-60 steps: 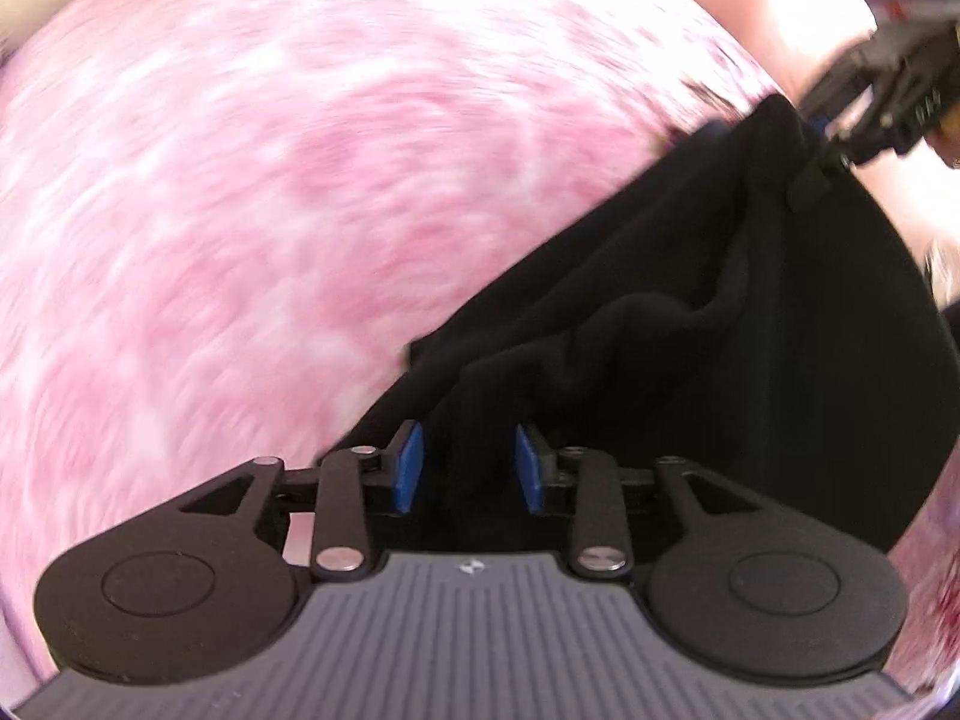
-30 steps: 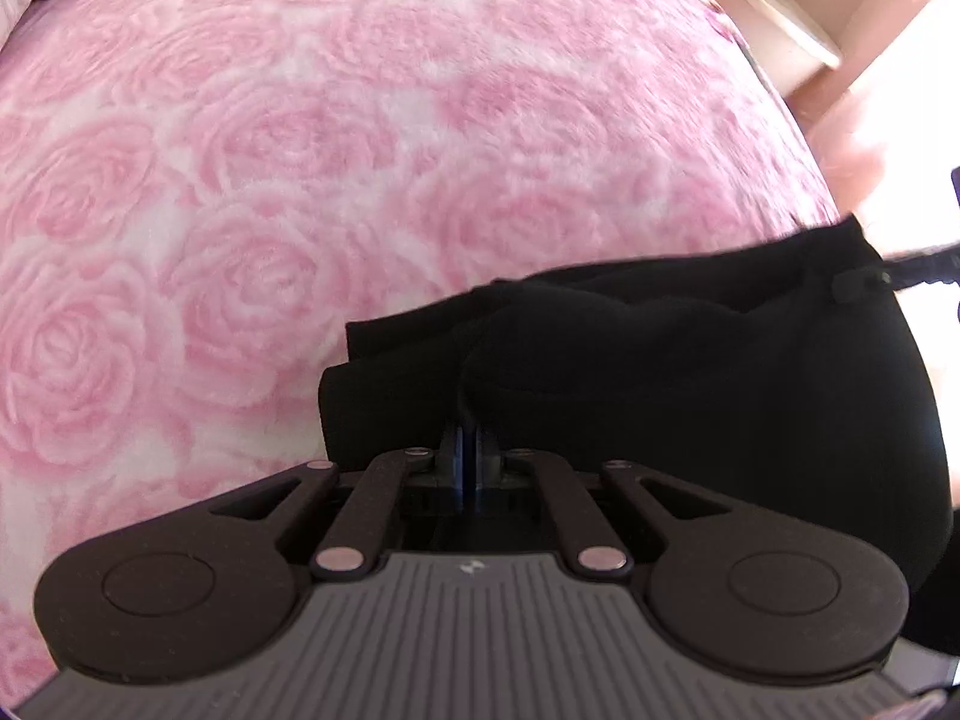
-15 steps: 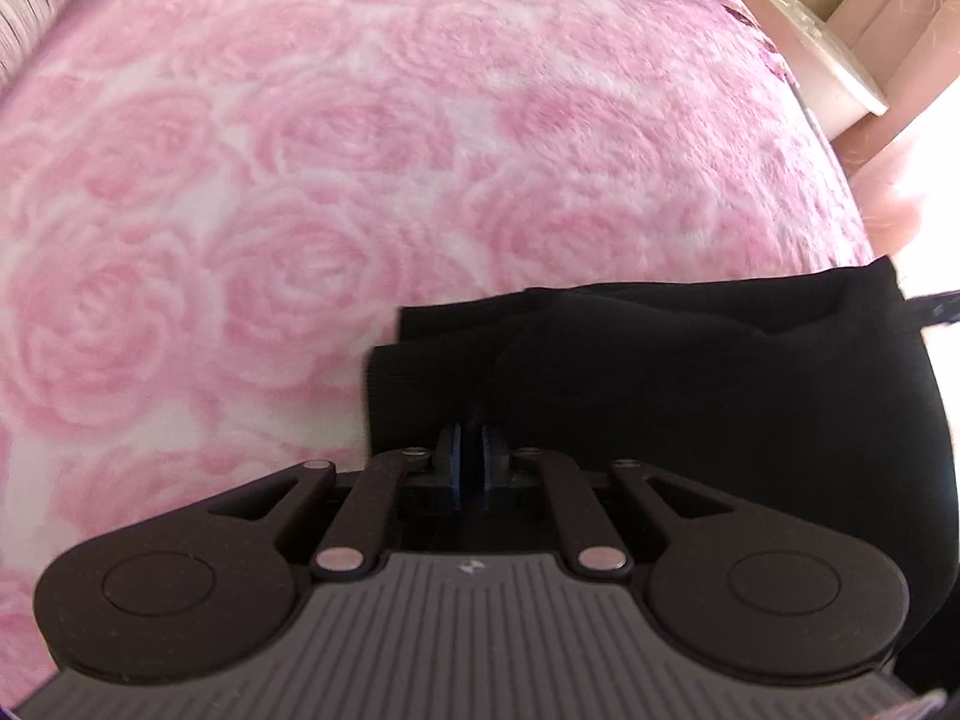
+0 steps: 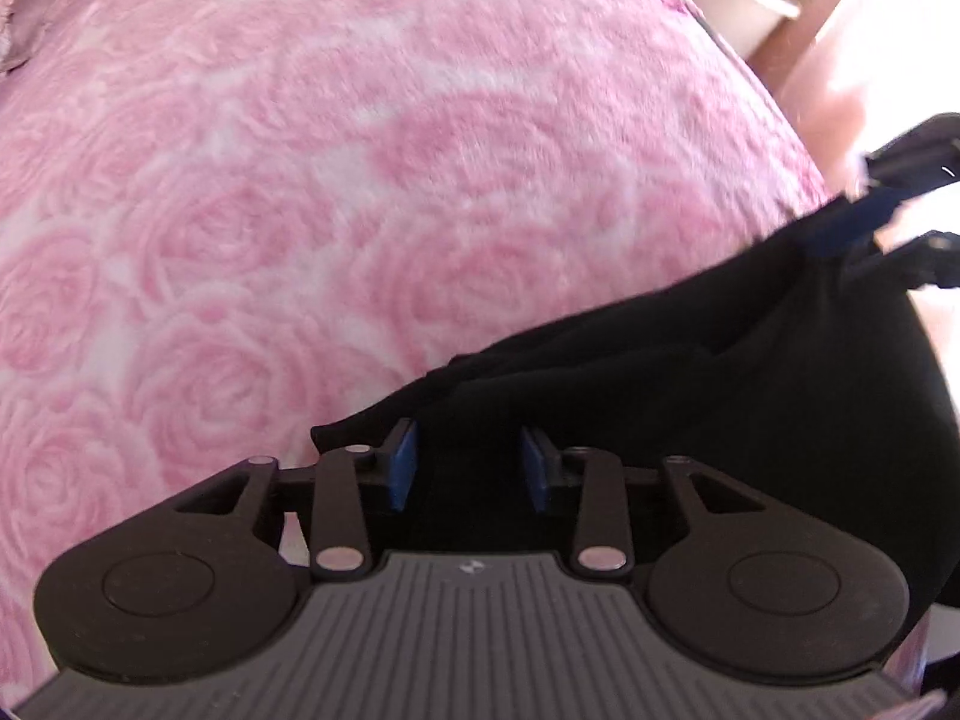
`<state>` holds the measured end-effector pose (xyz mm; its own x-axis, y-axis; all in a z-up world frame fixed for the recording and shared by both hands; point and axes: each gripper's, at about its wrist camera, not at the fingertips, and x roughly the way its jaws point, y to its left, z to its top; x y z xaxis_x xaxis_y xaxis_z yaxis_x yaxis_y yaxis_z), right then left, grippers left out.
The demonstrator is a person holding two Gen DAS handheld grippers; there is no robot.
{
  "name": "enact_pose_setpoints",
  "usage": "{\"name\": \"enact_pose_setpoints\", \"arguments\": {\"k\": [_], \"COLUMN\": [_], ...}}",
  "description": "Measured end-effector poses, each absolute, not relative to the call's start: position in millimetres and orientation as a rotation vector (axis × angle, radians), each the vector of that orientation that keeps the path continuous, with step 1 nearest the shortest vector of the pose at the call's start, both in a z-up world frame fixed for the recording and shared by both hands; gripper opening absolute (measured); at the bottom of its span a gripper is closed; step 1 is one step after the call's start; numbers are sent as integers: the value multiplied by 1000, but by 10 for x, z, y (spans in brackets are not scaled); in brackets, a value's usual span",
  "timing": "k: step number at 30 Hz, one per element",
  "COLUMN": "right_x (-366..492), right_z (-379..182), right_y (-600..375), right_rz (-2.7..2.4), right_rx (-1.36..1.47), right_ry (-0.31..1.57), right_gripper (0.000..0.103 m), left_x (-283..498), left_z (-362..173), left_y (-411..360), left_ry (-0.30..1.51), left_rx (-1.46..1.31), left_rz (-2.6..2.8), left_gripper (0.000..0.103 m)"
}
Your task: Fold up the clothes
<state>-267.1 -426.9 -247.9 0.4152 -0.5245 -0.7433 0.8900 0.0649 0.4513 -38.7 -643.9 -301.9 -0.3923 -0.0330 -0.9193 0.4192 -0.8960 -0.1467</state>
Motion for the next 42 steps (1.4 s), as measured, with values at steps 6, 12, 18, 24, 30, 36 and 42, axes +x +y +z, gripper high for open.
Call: {"name": "enact_pose_setpoints", "arguments": {"k": [6, 12, 18, 24, 30, 36, 42], "right_x": [-2661, -2604, -2659, -2544, -2800, -2560, -2467], "right_z": [-2728, -3063, -2793, -2918, -2544, -2312, -2650], "right_y": [-4743, -4995, -4989, -4847, -4431, -3962, -3950], "right_rz": [-948, -785, -874, -922, -1173, -1132, -1095], "right_rx": [1117, 1211, 1065, 1002, 966, 934, 973], "right_ry": [543, 650, 633, 660, 570, 529, 551], "right_gripper": [35, 33, 1, 2, 18, 23, 25], "left_x": [-38, 107, 120, 98, 312, 54, -323], "left_z": [-2733, -2802, -2845, -3056, -2807, -2742, -3119], "left_y": [-6388, -6295, -6276, -6303, -6305, -5941, -5872], "left_ry": [562, 597, 584, 615, 616, 626, 543], "left_rx": [1328, 1245, 1190, 1244, 1178, 1239, 1296], "left_rz": [-2342, -2325, -2297, -2241, -2203, -2345, -2345], "left_gripper": [1, 1, 1, 9, 9, 9, 9]}}
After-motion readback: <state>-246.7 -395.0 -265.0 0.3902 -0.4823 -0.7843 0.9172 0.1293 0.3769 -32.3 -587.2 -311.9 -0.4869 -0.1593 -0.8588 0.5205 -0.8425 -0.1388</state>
